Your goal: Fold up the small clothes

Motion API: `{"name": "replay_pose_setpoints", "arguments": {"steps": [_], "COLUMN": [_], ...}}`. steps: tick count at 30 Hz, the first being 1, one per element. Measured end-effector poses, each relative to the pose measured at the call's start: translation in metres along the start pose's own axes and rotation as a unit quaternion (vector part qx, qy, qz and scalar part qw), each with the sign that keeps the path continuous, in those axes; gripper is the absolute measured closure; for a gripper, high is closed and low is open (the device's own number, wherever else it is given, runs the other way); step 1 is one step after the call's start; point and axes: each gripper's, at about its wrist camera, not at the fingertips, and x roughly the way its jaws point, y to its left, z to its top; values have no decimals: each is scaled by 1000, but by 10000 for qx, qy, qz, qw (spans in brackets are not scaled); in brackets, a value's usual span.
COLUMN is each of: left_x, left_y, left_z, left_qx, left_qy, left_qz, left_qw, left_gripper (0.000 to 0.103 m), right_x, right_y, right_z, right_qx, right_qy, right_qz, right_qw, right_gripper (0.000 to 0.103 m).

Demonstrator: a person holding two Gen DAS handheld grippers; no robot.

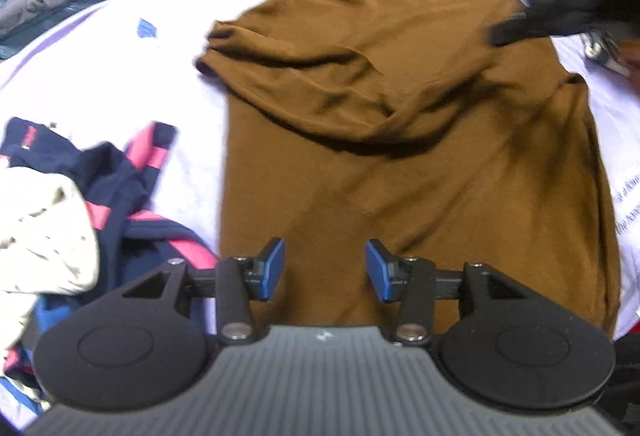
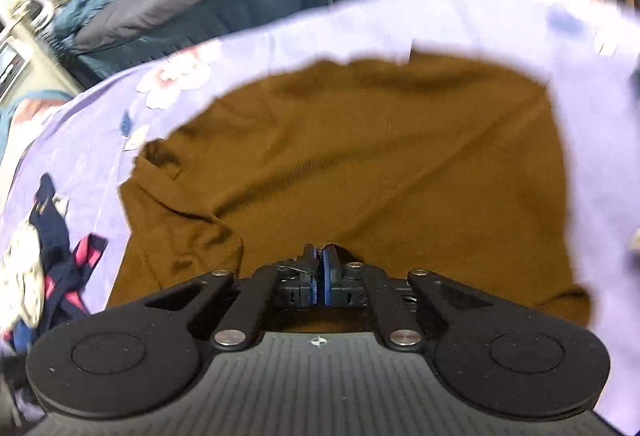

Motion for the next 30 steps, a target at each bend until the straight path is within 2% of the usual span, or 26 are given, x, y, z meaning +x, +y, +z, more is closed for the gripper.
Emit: {"name": "replay_pose_setpoints", "arguments": {"steps": [2, 4, 7, 9, 14, 17, 21, 23, 24, 25, 26, 27, 28, 30], "left_x": [-4, -7, -6, -1, 16, 24, 38, 45, 51, 56, 61, 65, 68, 68], "left_y": [11, 22, 36, 41, 40, 35, 25, 21, 20, 18, 17, 16, 15, 16], "left_z": [6, 15, 31, 41, 58, 62, 68, 74, 76, 79, 81, 83, 84, 85], "left_qx": [-65, -151, -192, -125, 0, 185, 593, 738, 791, 829, 845, 864, 876, 895], "left_qy": [-112, -234, -366, -379, -310, -306, -354, -377, -374, -358, -318, -273, -264, -341], "left_qz": [119, 245, 365, 436, 432, 520, 705, 725, 727, 749, 792, 838, 884, 989], "left_qw": [9998, 9993, 9985, 9983, 9986, 9980, 9951, 9939, 9935, 9931, 9928, 9924, 9919, 9905], "left_gripper": [59, 58, 57, 57, 57, 57, 57, 57, 57, 57, 57, 57, 57, 57], "right_x": [-39, -72, -103, -107, -80, -78, -96, -100, -97, -89, -79, -73, -69, -74], "right_y": [-8, -18, -28, -27, -12, -4, -16, -18, -17, -15, -15, -19, -19, -16], "right_z": [-6, -19, -52, -80, -130, -131, -126, -130, -134, -139, -145, -148, -149, -140], "right_qx": [95, 356, 298, 121, -36, -234, 68, -45, -170, -222, -247, -266, -297, -512], "right_qy": [-46, 130, 613, 981, 1850, 1930, 1965, 2036, 2085, 2185, 2399, 2634, 2680, 2420], "right_qz": [185, 400, 197, 84, 523, 409, 562, 651, 591, 519, 512, 529, 490, 313], "right_qw": [9998, 9985, 9975, 9951, 9813, 9801, 9789, 9769, 9761, 9742, 9691, 9629, 9617, 9684], "right_gripper": [98, 98, 98, 98, 98, 98, 98, 98, 91, 75, 69, 67, 67, 67]}}
